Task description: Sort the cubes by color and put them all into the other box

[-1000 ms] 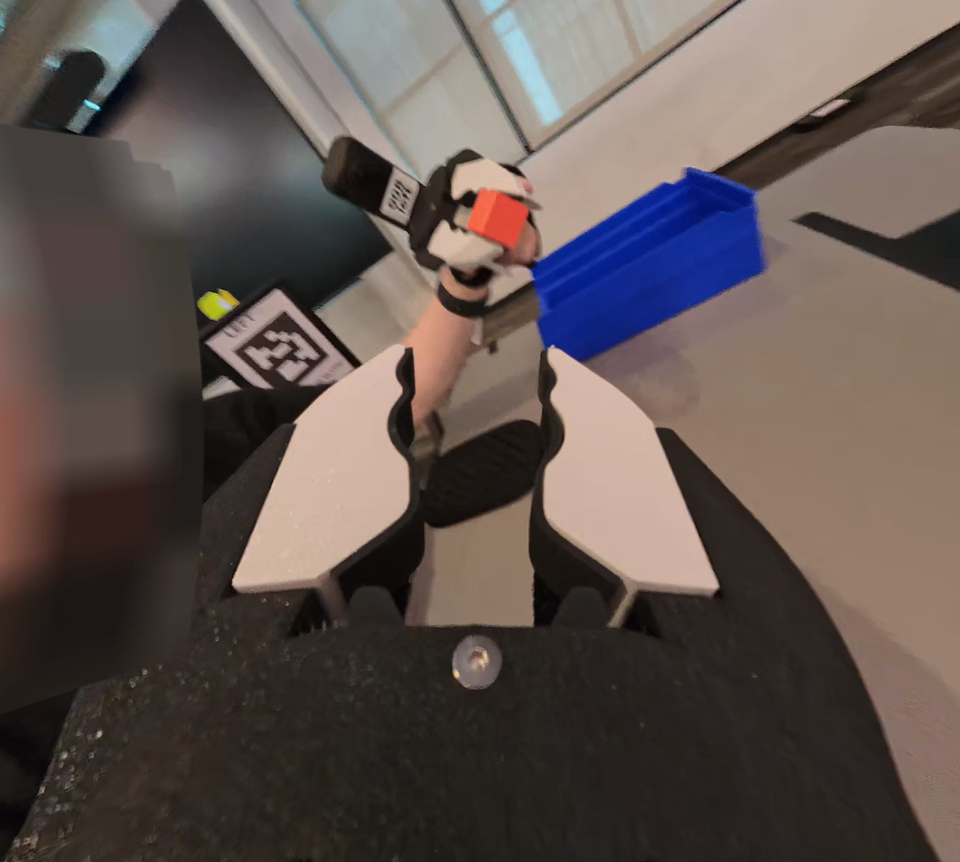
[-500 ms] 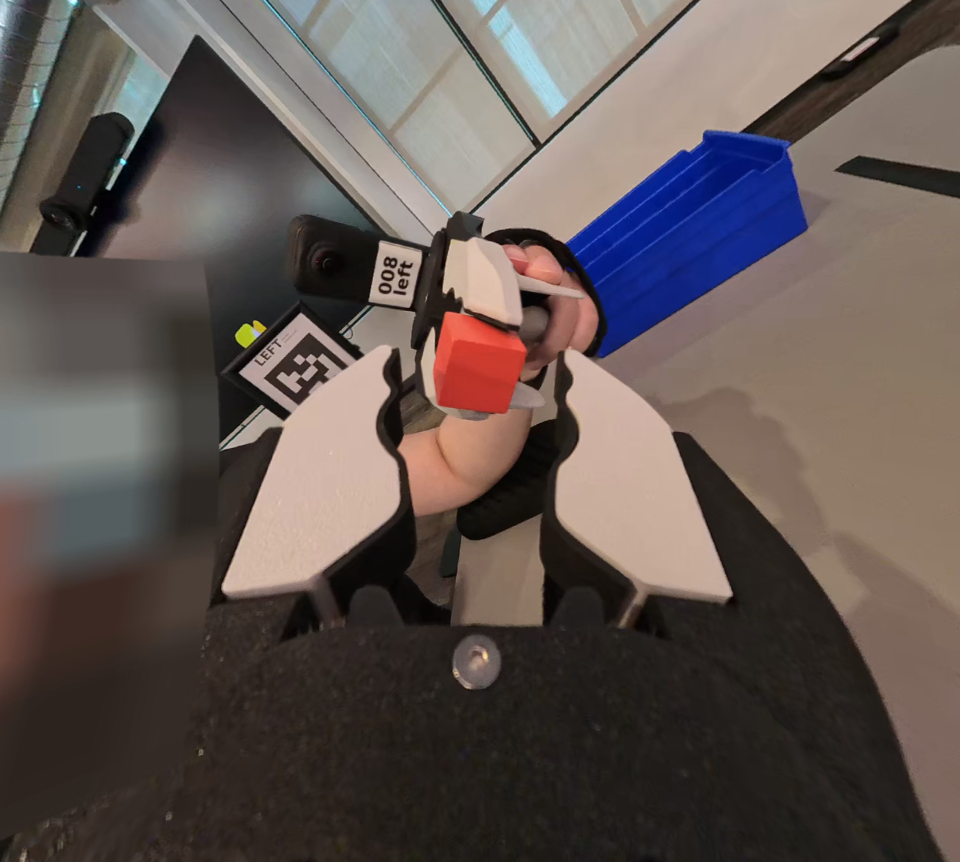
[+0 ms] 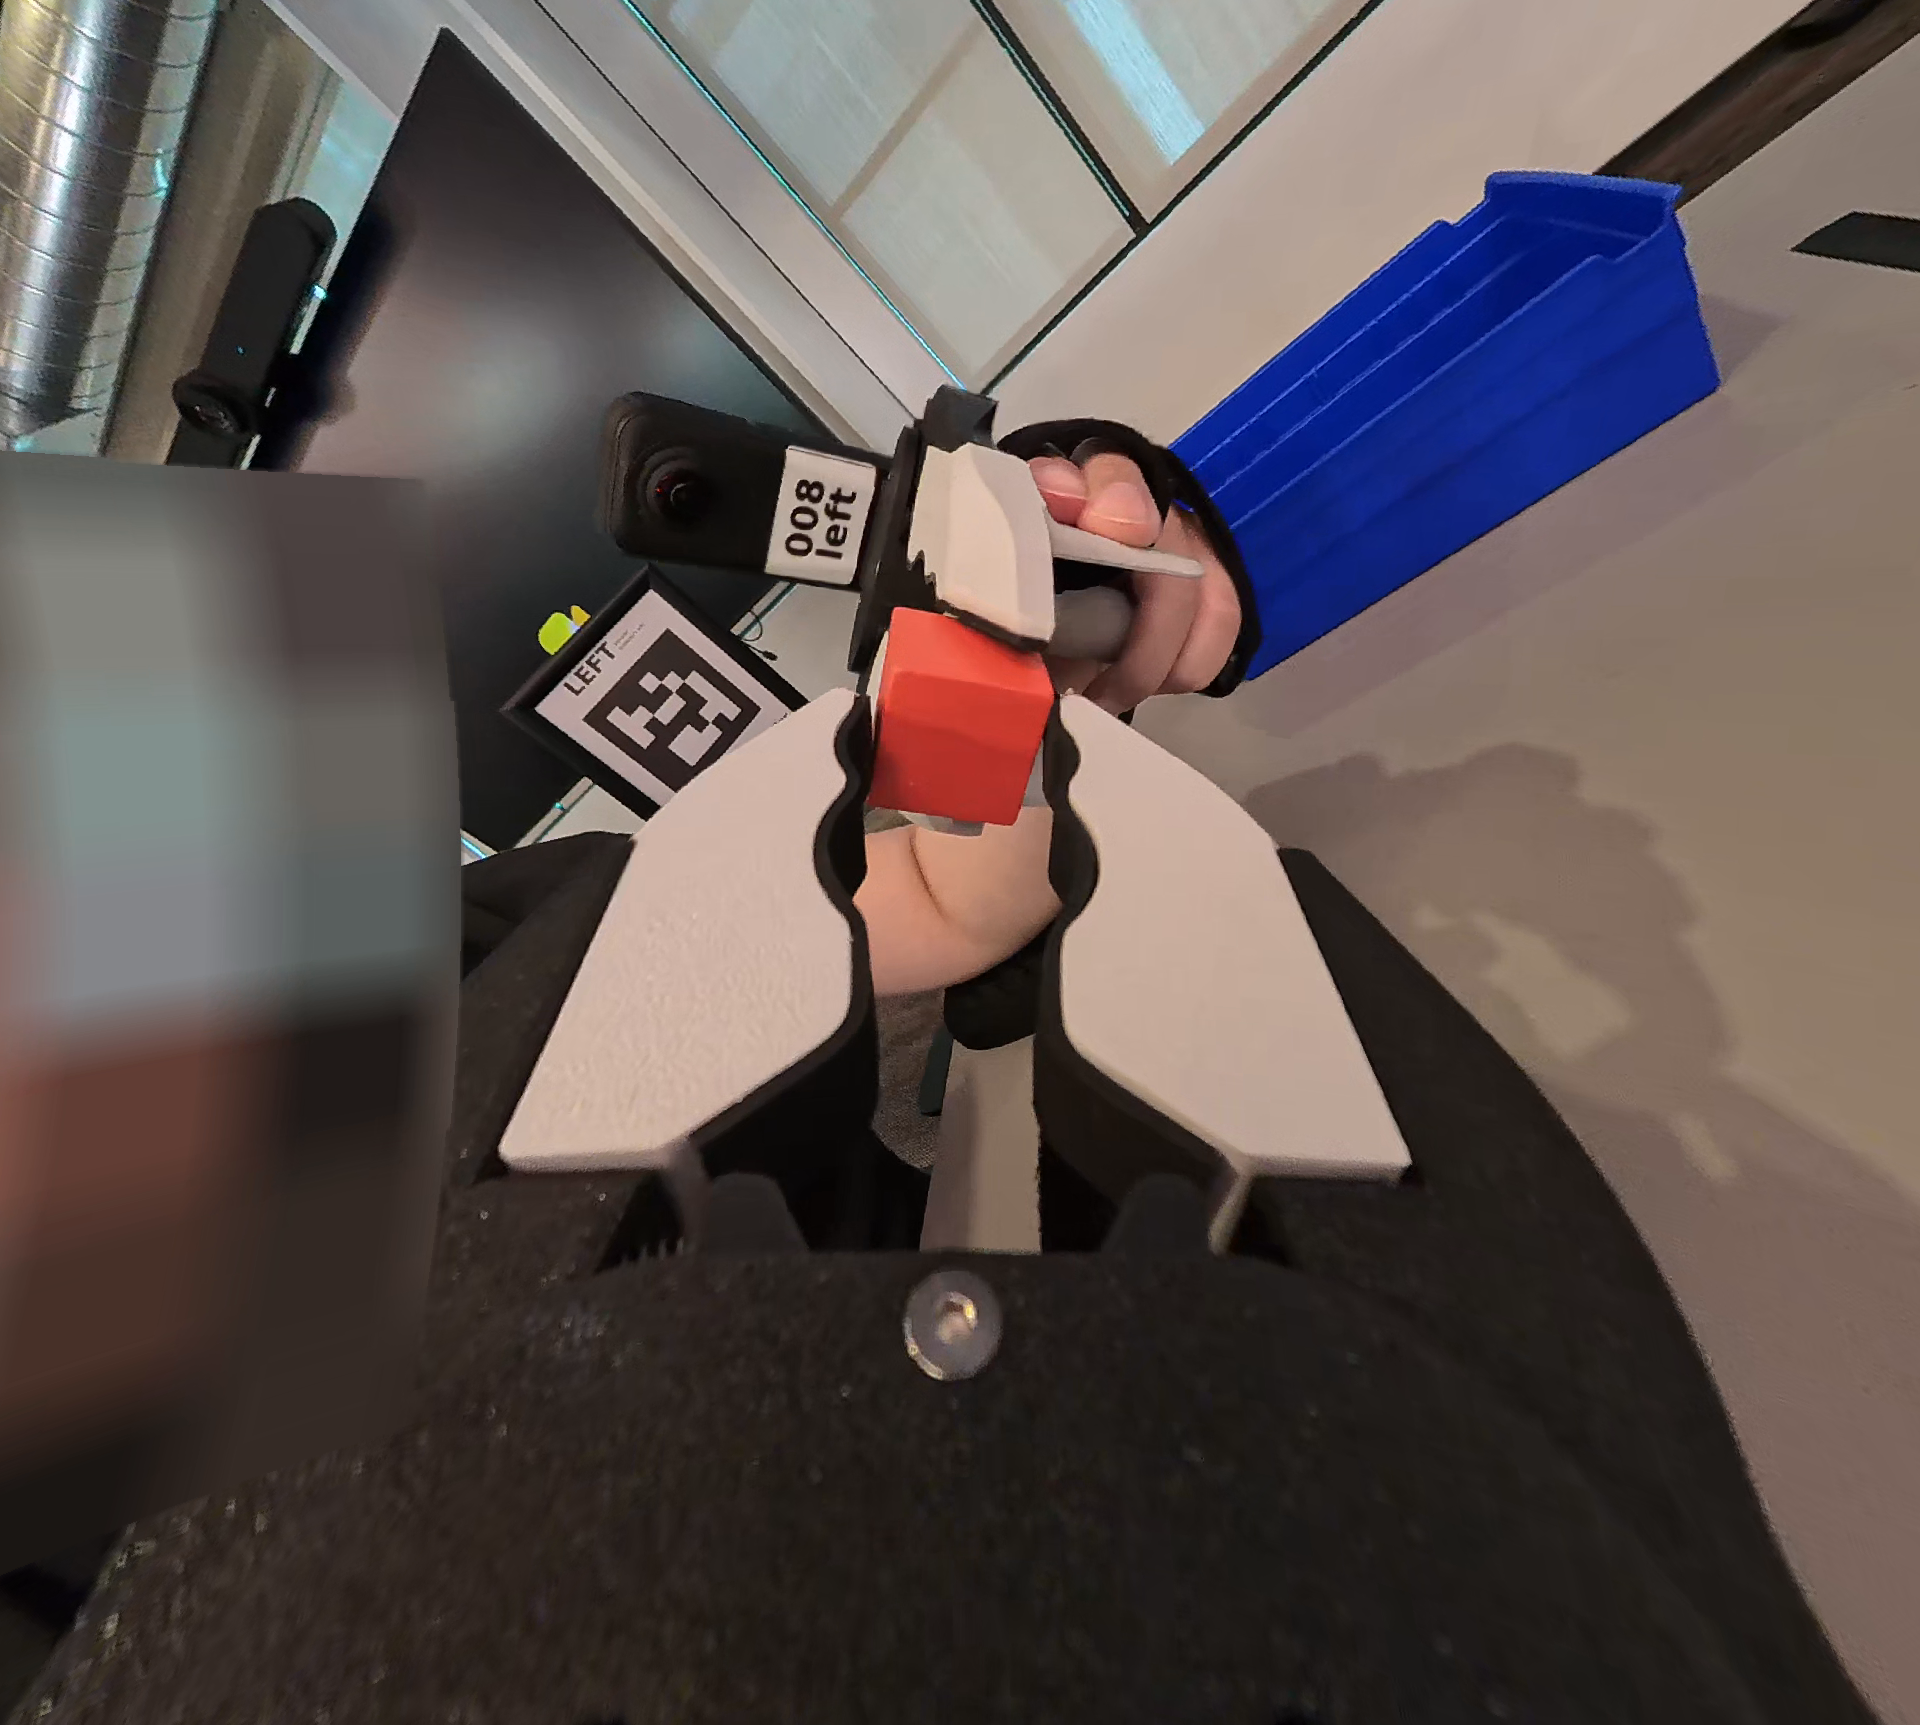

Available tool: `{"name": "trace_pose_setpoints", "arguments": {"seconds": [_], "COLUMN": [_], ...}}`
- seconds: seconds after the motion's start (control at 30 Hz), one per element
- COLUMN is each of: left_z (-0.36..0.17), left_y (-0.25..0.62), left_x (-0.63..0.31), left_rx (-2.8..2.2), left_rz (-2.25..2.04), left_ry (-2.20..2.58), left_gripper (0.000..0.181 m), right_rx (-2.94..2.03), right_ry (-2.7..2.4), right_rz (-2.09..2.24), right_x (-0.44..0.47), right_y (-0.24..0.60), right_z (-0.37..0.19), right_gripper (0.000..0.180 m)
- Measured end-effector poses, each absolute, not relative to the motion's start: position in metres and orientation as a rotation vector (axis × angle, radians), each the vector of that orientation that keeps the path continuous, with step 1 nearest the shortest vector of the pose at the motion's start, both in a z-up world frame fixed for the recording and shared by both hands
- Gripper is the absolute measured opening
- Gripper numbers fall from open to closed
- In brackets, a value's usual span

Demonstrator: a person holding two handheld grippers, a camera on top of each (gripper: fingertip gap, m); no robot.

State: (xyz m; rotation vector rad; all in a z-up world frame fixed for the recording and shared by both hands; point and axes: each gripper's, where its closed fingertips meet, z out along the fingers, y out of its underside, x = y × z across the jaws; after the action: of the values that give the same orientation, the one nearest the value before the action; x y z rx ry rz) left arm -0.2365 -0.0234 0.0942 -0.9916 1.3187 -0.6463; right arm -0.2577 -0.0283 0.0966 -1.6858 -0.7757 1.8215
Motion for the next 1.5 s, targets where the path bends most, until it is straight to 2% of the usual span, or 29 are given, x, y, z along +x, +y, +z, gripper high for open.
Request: {"name": "trace_pose_setpoints", "arguments": {"seconds": [0.13,0.33,0.5,0.7,1.0,1.27,1.5], "left_z": [0.086,0.081,0.086,0.094,0.084,0.069,0.075], "left_y": [-0.015,0.011,0.038,0.073,0.092,0.098,0.094], "left_x": [-0.237,-0.246,-0.266,-0.293,-0.309,-0.307,-0.306], "left_rx": [-1.061,-1.217,-1.307,-1.477,-1.569,-1.614,-1.603], "left_rz": [-0.599,-0.484,-0.276,-0.202,-0.133,-0.107,-0.136], "left_ry": [1.291,1.222,1.100,0.794,0.668,0.683,0.678], "left_gripper": [0.031,0.057,0.058,0.050,0.051,0.051,0.049], "right_rx": [-1.680,-1.708,-1.692,-1.719,-2.010,-2.324,-2.615], "right_ry": [-0.757,-0.669,-0.583,-0.538,-0.383,-0.192,-0.012], "right_rz": [1.850,1.783,1.702,1.493,0.970,0.689,0.411], "right_x": [-0.254,-0.230,-0.194,-0.137,0.014,0.131,0.200], "right_y": [-0.021,0.005,0.019,0.014,-0.002,-0.033,-0.060], "right_z": [0.090,0.081,0.092,0.119,0.128,0.084,0.000], "right_gripper": [0.030,0.029,0.029,0.029,0.029,0.029,0.029]}}
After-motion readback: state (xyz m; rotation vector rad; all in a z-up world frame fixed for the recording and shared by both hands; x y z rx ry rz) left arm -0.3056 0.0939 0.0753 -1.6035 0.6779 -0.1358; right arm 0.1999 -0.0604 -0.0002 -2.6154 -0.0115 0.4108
